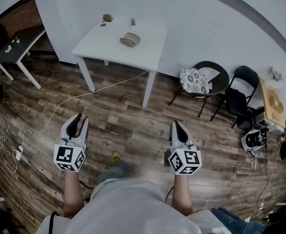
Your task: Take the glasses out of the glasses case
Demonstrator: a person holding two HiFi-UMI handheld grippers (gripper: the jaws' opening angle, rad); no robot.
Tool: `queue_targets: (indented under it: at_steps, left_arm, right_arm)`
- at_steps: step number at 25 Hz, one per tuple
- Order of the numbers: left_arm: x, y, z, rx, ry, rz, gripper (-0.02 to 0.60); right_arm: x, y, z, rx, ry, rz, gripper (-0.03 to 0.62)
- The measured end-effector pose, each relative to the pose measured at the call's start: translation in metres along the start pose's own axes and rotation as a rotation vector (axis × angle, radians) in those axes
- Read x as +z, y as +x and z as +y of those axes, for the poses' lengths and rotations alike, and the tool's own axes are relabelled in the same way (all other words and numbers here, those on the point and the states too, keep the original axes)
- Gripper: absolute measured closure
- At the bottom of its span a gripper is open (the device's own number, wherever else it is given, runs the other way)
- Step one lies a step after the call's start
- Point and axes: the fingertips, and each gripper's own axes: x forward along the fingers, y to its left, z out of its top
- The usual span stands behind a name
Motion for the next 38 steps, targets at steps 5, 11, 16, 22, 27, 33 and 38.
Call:
queue_targets:
  at_steps: [5,11,16,22,27,33,38]
  left_arm:
    - [0.001,0.048,0.045,-0.023,-0.013,0.002,0.465]
    - [-0.002,0.101,0.096,-0.061,-0.02,0.0,0.465]
    - [-0.007,0.135,0.132,-0.078,-0.031,-0.003,0.465]
    - [-0.016,0.163,0.144,-0.114,-0.046,0.009,0.465]
    - [-0.017,0.187,0.148,-0.138,-0.043,0.005,0.465]
    - [-0.017,0.222,0.162,-0.137,-0.032,0.001,0.465]
    - [-0.023,0.268,0.179,-0.129,-0.025,0.003,0.465]
  right_arm:
    - [0.009,0.057,0.01,-0.031,-0.004,-0.007,0.591]
    - [0.014,0.122,0.024,-0.072,-0.009,-0.01,0.592]
    - [0.011,0.16,0.032,-0.103,0.0,-0.007,0.592]
    - [0.005,0.181,0.031,-0.136,-0.007,0.008,0.592]
    - [0.006,0.198,0.022,-0.155,0.013,-0.008,0.592]
    - [0.007,0.239,0.013,-0.141,0.031,-0.025,0.592]
    - [0.007,0.292,-0.006,-0.128,0.045,-0.035,0.592]
